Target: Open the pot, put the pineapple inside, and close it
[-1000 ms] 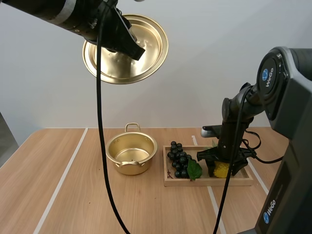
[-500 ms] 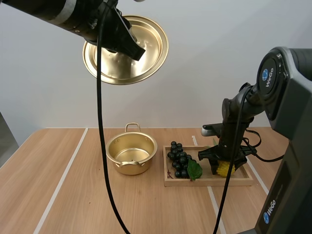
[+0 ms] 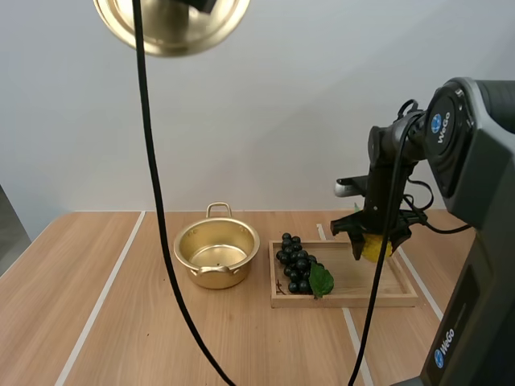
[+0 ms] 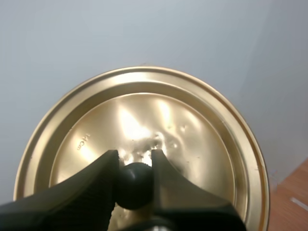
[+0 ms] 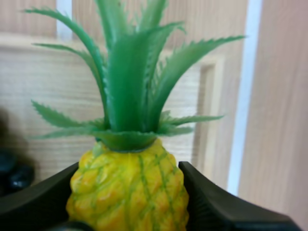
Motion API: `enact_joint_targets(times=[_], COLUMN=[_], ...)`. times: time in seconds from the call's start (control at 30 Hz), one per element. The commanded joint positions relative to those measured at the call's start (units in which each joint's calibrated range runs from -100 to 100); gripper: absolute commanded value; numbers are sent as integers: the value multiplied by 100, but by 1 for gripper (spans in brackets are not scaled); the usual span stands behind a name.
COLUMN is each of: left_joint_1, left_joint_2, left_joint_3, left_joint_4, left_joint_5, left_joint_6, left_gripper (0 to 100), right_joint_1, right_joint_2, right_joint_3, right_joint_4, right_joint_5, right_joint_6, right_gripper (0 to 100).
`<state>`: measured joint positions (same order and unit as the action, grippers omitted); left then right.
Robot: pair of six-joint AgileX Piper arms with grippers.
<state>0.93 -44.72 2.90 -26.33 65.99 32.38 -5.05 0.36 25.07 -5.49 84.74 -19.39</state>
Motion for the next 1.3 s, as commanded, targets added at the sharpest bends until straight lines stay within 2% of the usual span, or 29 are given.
enact_joint_targets(times=[0.0, 0.3, 0.6, 0.73, 0.9, 1.1, 1.27], left_joint_1=[17, 17, 17, 17, 17, 17, 17], left_joint_2=[-67, -67, -67, -82, -82, -82, -116], left_joint_3=[-569, -1406, -1618, -1618, -1618, -1618, -1618], left_joint_4=[2, 559, 592, 602, 602, 595, 642], left_joint_5=[-586, -1110, -1091, -1091, -1091, -1032, -877], left_joint_6=[-72, -51, -51, -51, -51, -51, -51], left_gripper=[0, 0, 0, 0, 0, 0, 0], right_joint_1=[-21, 114, 648, 867, 1252, 1810, 1990], right_joint_2=[-91, -418, -1072, -1293, -1307, -979, -427], right_joint_3=[-357, -1601, -3301, -4005, -4226, -4209, -4209], right_joint_4=[26, 1030, 1180, 1666, 2274, 2273, 2273], right_joint_5=[381, 1103, 1526, 1526, 1526, 1526, 1526], right_joint_6=[-119, -971, -1012, -1012, -1115, -1199, -1232], right_gripper=[0, 0, 0, 0, 0, 0, 0])
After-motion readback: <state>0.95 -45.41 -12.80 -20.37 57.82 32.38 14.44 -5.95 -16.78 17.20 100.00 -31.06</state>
